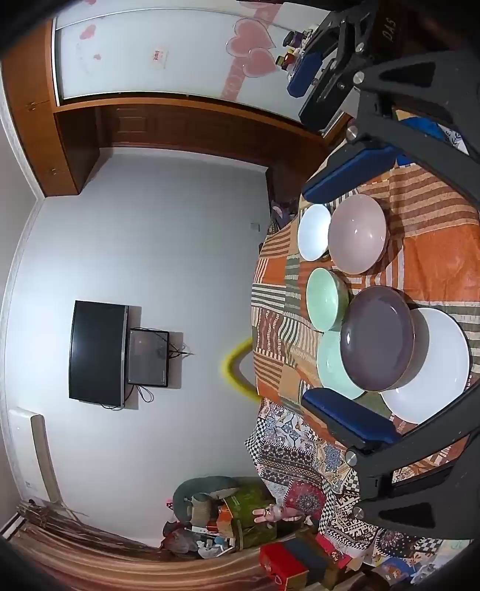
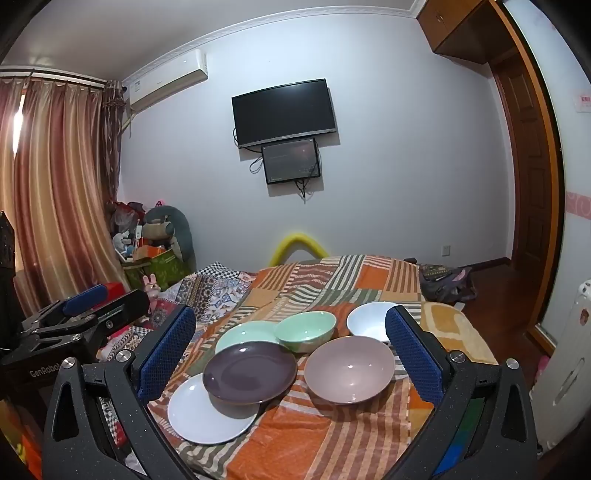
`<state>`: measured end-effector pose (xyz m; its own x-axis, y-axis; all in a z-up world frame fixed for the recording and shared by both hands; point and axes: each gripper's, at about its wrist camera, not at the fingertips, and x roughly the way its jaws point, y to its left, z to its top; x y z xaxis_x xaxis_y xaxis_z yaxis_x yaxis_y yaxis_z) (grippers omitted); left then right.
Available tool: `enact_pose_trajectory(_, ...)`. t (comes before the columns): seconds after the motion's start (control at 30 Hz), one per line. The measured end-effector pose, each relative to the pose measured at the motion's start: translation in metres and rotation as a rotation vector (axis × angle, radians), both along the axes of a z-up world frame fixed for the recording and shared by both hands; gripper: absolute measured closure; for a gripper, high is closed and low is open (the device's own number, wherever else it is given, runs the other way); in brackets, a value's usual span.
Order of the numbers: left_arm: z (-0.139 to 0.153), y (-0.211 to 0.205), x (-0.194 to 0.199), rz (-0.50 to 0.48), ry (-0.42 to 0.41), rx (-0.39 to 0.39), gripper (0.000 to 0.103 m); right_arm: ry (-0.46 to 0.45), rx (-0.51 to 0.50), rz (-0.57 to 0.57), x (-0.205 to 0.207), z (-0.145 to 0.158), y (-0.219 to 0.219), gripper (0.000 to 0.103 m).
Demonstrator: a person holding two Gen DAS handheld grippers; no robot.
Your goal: Organize plates and bowls
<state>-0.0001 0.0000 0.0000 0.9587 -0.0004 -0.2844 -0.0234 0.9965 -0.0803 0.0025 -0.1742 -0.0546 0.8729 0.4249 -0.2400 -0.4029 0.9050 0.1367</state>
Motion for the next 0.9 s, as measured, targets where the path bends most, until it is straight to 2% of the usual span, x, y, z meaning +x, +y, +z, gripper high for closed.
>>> enact_pose_trajectory(0.33,0.0014,0.0009,0.0000,0.003,0.002,-0.002,0.001,0.000,0.000,0.001,-0.0002,0.0006,0.0008,0.001)
enact_pose_trajectory(0.37,0.0086,-0.0010,-0.0061,0.003,0.002,-0.002,0.001,0.000,-0.001,0.000,-0.0003,0.0006,0.0009,0.001)
enact_pose_trajectory(0.9,0.0017,0.0028,-0.0019,0.004,0.003,-0.003,0.001,0.000,-0.001,0.000,-0.0002,-0.0002,0.0009,0.001)
